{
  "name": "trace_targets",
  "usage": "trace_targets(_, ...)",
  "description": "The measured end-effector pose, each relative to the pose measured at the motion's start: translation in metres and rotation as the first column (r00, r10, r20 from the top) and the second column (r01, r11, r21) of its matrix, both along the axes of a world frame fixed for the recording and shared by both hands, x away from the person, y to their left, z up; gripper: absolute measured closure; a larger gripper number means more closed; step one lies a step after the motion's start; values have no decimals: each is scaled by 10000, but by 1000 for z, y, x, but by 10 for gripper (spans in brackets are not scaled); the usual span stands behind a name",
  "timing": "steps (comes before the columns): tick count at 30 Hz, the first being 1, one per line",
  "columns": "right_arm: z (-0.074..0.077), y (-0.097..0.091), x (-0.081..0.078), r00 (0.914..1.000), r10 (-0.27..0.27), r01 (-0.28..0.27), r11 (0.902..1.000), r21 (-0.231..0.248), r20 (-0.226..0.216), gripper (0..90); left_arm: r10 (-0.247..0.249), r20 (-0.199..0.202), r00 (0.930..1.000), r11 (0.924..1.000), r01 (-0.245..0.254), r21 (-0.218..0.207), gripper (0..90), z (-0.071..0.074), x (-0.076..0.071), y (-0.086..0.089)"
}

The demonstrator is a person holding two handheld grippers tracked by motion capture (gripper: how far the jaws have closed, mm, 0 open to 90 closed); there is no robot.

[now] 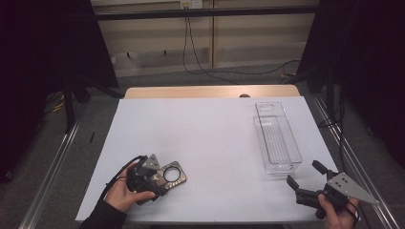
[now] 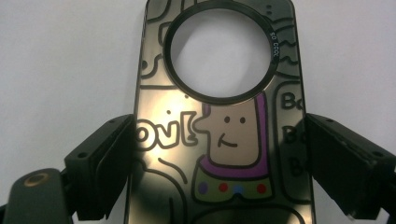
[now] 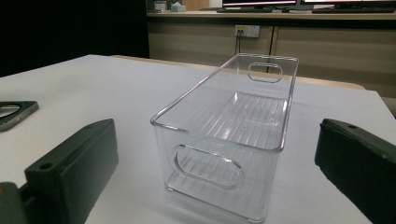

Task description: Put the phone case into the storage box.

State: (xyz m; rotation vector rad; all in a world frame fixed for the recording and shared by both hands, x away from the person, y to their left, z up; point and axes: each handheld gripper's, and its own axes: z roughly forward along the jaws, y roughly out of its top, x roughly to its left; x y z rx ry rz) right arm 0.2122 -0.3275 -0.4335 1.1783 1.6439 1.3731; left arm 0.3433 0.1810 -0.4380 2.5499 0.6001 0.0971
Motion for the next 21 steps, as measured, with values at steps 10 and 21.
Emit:
trace_targets(10, 0, 0, 0, 10000, -6, 6, 10000, -31, -3, 0, 305, 56, 9995, 9991, -303, -309, 123, 0, 1, 2)
trace_targets(21, 0, 0, 0, 10000, -4, 4, 10000, -17, -4, 0, 769, 402, 9962, 9888, -710, -1316, 123, 5, 0, 7)
